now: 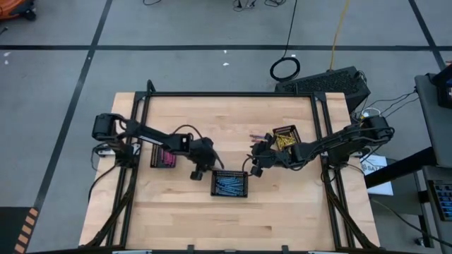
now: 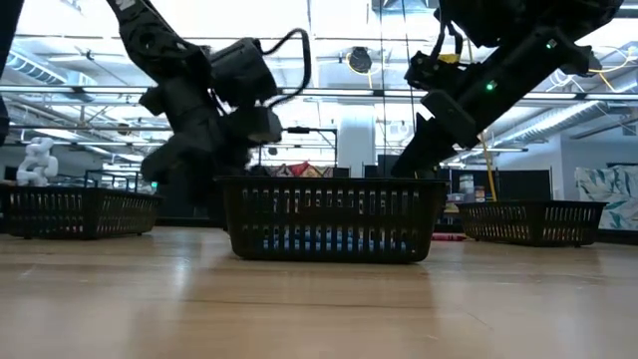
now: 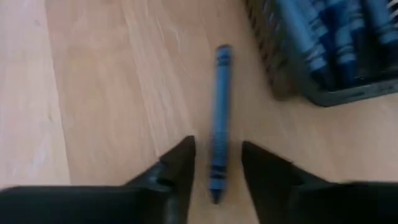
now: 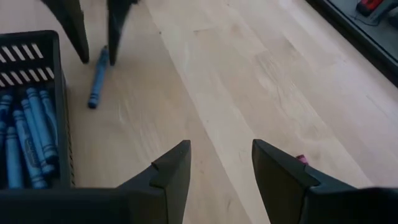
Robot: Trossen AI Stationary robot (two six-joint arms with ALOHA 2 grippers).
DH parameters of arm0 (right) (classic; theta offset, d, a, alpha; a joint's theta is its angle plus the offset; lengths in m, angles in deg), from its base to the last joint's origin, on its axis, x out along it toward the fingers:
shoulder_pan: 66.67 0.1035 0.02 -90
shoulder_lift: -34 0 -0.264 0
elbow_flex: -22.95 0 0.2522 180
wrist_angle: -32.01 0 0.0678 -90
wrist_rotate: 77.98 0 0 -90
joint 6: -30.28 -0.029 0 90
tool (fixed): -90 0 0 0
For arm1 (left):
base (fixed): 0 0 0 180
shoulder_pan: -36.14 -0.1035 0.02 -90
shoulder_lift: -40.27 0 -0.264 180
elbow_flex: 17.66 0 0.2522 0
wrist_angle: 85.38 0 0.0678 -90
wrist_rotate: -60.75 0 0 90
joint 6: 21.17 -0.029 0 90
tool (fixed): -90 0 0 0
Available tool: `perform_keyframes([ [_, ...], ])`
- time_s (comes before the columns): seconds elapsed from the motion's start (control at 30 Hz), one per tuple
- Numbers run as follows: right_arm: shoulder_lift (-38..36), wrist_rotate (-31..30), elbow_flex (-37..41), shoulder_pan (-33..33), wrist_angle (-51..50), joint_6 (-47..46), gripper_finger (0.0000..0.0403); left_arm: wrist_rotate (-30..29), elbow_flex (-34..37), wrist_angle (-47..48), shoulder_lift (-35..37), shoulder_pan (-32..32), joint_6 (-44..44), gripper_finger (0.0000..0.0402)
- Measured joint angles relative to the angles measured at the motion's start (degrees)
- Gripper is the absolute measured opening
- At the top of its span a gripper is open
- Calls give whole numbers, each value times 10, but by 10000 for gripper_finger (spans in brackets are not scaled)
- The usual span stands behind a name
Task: Sort crayons
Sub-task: Put the blue crayon into the center black basket
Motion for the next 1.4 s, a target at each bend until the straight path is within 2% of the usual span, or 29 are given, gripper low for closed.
perform_keyframes([
  [0.13, 0, 0, 0, 0, 0, 3, 155, -17, -3, -6, -21, 2, 12, 194],
  [0.27, 0, 0, 0, 0, 1, 3, 155, -42, -3, 4, -28, 3, 17, 202],
  [0.37, 0, 0, 0, 0, -1, 9, 155, -47, -4, 17, -29, 1, 16, 165],
  [0.57, -52, 0, 0, 22, -15, 32, 155, -55, -4, 43, -29, -7, 27, 28],
  [0.6, -66, 0, 0, 27, -23, 34, 155, -56, -4, 43, -29, -8, 32, 17],
  [0.77, -132, -14, 0, 49, -36, 42, 155, -83, -6, 59, 4, -7, 72, 11],
  [0.87, -153, -38, 0, 61, -38, 48, 155, -134, -14, 129, 56, -1, 90, 6],
  [1.0, -161, -85, 0, 71, -34, 50, 155, -178, -28, 134, 130, 21, 108, 4],
  [1.1, -160, -106, 0, 76, -34, 49, 155, -178, -25, 109, 149, 52, 136, 4],
  [1.2, -156, -106, 0, 78, -30, 37, 155, -150, -28, 27, 149, 91, 169, 3],
  [1.27, -156, -105, 0, 85, -26, 30, 155, -127, -28, -27, 126, 113, 189, 3],
  [1.4, -157, -105, 0, 108, 10, 44, 155, -125, -27, -141, 67, 143, 220, 3],
])
